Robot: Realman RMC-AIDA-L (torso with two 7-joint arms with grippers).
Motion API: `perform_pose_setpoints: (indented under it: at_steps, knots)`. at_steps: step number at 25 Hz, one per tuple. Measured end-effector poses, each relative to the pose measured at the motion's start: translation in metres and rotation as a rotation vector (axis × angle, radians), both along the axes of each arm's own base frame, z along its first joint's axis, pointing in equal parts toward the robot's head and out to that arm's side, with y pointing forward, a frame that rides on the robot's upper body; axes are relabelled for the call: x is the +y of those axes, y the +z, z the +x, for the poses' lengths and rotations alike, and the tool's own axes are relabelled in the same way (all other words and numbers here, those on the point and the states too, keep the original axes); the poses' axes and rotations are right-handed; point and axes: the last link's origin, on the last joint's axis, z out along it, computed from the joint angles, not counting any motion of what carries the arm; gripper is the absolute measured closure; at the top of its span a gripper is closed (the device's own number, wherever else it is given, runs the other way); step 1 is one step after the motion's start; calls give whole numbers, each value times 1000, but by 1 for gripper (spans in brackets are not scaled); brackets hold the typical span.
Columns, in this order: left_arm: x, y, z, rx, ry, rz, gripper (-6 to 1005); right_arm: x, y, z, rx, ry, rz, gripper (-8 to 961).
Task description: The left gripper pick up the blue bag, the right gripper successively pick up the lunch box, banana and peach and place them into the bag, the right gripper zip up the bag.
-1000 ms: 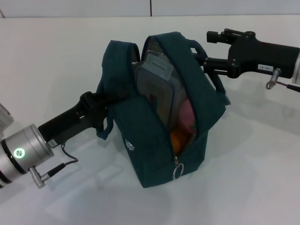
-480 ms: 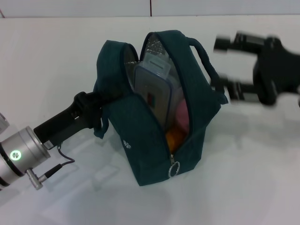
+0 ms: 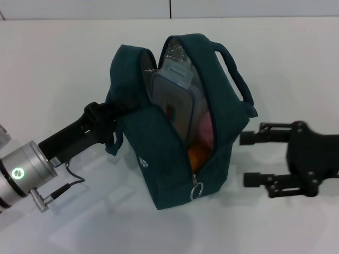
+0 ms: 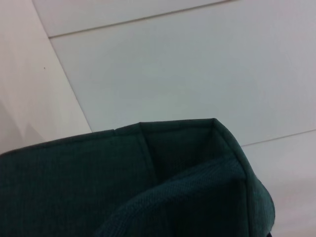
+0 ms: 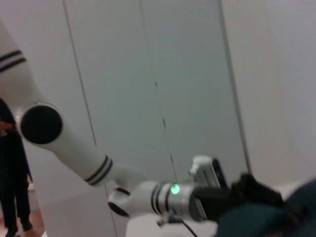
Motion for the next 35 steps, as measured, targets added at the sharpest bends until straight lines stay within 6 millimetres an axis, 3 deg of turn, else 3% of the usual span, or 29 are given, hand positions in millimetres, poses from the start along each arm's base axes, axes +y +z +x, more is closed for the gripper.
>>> perform_pose_setpoints:
  at_steps: [4, 8, 13, 23, 35]
  knots:
    - [1, -1, 1, 0, -2, -4, 937, 4, -29, 5, -49, -80, -52, 235]
    - [2, 0, 2, -2, -2, -3, 935, -3, -48, 6, -130, -47, -115, 236]
    - [2, 0, 1, -2, 1, -2, 933, -9, -56, 13, -185, -10, -126, 236]
    - [4, 0, 3, 0, -6, -1, 928, -1, -74, 25, -258, -95, -69, 237]
    - [4, -1, 4, 5, -17, -6, 923, 6, -96, 6, -280, -54, -50, 239]
